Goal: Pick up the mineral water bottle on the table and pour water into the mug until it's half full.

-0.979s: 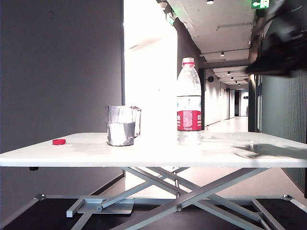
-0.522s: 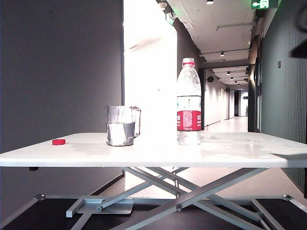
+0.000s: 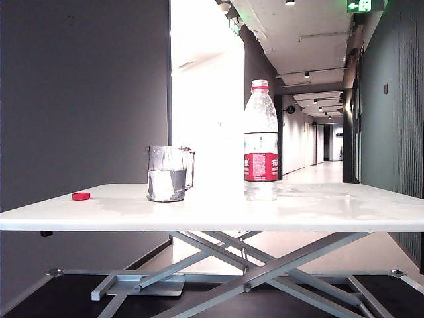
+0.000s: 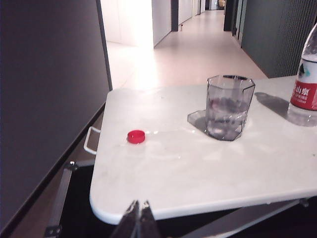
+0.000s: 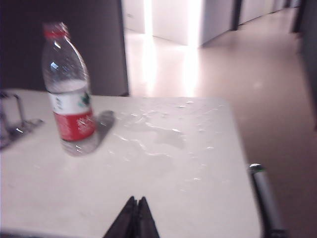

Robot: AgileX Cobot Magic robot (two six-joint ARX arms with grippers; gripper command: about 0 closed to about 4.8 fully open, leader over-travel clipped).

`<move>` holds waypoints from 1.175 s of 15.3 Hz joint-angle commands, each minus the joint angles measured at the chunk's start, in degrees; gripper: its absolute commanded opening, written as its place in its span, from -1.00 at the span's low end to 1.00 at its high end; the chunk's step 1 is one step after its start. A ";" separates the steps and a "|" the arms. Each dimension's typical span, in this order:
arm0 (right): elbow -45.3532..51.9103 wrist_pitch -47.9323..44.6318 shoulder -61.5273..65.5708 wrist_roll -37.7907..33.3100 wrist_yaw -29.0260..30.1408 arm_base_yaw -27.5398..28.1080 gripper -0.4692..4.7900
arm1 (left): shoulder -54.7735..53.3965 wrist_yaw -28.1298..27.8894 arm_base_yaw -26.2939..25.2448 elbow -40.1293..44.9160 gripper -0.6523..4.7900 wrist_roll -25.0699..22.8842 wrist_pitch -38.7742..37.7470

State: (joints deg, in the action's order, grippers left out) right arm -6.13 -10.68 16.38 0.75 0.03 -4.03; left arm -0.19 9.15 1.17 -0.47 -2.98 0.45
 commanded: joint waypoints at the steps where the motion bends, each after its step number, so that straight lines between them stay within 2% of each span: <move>1: 1.22 5.68 -9.66 2.78 -1.07 -0.31 -0.84 | -0.04 -0.17 0.02 -0.11 -0.78 0.00 3.41; 3: 2.36 8.00 -15.34 2.75 -2.75 -0.33 -0.84 | -0.04 -0.20 0.02 -0.11 -0.78 0.00 3.98; 6: 4.00 7.02 -16.20 2.71 -2.95 -0.28 -0.84 | -0.07 -0.24 -0.07 -0.11 -0.78 0.00 3.93; 10: 5.81 2.95 -16.39 2.71 -4.17 -0.24 -0.84 | -0.04 -7.69 -0.04 -0.11 -0.78 0.00 4.87; 13: 5.81 2.69 -16.39 2.69 -4.11 -0.26 -0.84 | -0.04 -7.93 0.02 -0.11 -0.78 0.00 7.43; 18: 5.81 3.39 -16.39 2.38 -3.87 -0.33 -0.84 | -0.04 -7.87 0.04 -0.11 -0.78 0.00 6.78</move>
State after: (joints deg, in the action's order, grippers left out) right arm -0.43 -6.55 0.10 3.31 -3.90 -4.34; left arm -0.19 1.30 1.15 -0.47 -2.98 6.63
